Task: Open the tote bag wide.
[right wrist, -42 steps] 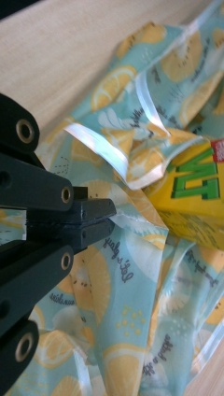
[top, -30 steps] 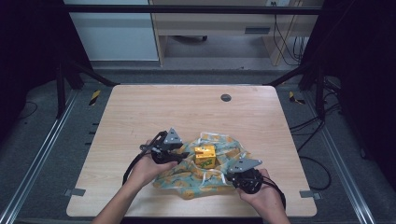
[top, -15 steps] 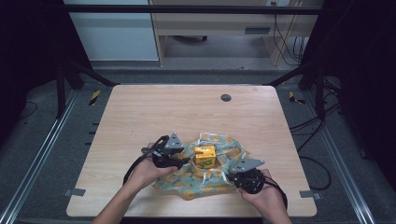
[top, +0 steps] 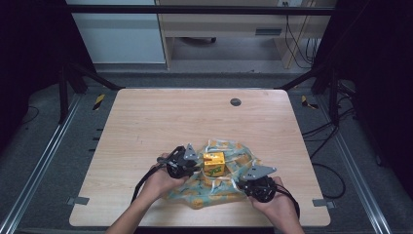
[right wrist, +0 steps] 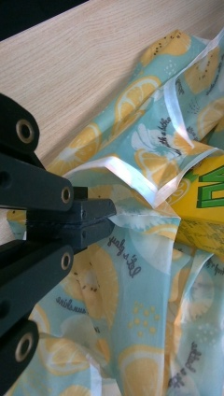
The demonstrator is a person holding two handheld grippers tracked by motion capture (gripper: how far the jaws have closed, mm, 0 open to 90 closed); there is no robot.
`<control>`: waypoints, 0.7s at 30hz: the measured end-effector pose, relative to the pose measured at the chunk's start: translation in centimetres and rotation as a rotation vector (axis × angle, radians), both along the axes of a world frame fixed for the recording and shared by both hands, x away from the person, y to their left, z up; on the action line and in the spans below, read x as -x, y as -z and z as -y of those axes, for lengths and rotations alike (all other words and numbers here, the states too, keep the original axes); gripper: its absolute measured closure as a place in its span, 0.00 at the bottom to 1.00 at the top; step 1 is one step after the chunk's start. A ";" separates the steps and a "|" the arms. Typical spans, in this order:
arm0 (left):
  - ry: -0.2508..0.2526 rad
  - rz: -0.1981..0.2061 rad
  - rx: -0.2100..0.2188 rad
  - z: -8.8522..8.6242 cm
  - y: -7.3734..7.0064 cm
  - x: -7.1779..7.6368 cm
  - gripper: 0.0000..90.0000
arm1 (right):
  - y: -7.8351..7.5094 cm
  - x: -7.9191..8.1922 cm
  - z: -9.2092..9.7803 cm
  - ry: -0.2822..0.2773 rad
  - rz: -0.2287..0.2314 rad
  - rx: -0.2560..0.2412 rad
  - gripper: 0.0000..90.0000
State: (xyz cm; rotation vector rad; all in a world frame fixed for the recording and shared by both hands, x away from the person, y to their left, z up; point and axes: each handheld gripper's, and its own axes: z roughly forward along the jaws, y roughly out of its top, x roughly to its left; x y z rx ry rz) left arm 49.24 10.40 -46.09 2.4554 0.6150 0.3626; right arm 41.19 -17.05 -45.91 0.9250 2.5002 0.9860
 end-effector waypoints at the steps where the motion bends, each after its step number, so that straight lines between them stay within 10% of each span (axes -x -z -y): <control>1: -0.022 0.004 0.019 -0.2 -0.2 0.0 0.98 | 0.0 0.1 0.1 0.000 0.004 0.003 1.00; 12: -0.183 0.067 0.148 -3.4 -1.9 -1.9 1.00 | 0.0 0.5 1.9 0.024 0.011 0.027 1.00; 21: -0.211 0.052 0.103 -4.0 -0.8 -2.8 1.00 | 1.1 0.3 4.1 0.048 -0.003 0.043 1.00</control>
